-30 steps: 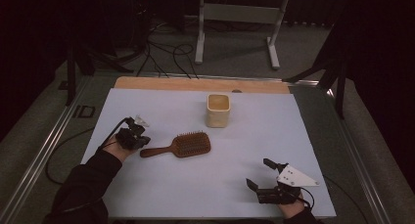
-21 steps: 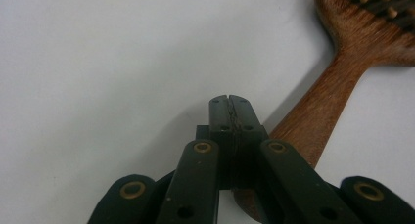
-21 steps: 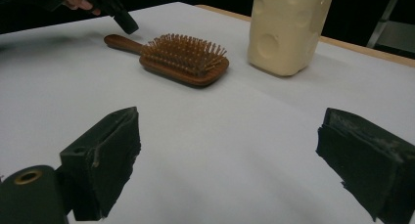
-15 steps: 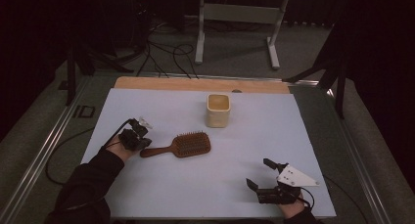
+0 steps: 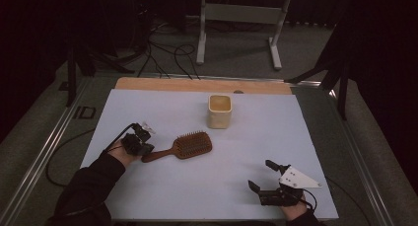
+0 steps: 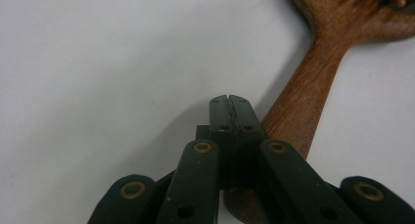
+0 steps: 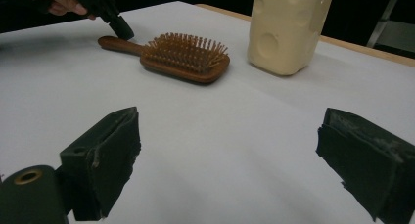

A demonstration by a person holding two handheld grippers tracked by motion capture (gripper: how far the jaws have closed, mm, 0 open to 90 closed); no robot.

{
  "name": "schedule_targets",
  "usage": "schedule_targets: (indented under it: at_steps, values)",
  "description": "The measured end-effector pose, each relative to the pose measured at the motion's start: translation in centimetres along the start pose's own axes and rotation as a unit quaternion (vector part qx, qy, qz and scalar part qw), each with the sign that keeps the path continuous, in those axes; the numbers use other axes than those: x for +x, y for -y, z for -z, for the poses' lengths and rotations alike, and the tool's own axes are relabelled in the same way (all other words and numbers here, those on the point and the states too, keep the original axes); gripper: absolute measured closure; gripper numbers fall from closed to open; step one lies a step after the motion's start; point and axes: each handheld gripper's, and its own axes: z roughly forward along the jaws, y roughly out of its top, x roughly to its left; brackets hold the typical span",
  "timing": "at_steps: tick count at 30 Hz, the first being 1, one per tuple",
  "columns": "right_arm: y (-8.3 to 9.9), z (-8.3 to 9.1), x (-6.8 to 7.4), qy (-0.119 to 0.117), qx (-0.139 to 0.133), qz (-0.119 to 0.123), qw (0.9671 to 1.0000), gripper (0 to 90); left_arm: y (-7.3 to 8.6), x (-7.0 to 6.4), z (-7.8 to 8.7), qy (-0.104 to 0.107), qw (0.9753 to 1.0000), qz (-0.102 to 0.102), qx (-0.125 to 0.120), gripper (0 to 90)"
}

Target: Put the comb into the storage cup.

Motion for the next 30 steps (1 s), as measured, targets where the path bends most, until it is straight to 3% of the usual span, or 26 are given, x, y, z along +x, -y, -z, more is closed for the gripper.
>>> schedule_targets:
  at_steps: [30]
  values:
    - [0.0,-0.1,0.1,0.0,0.002,0.0,1.0,8.5,0.4,-3.4,0.6,0.047,0.9974,-0.034,0.044,90.0]
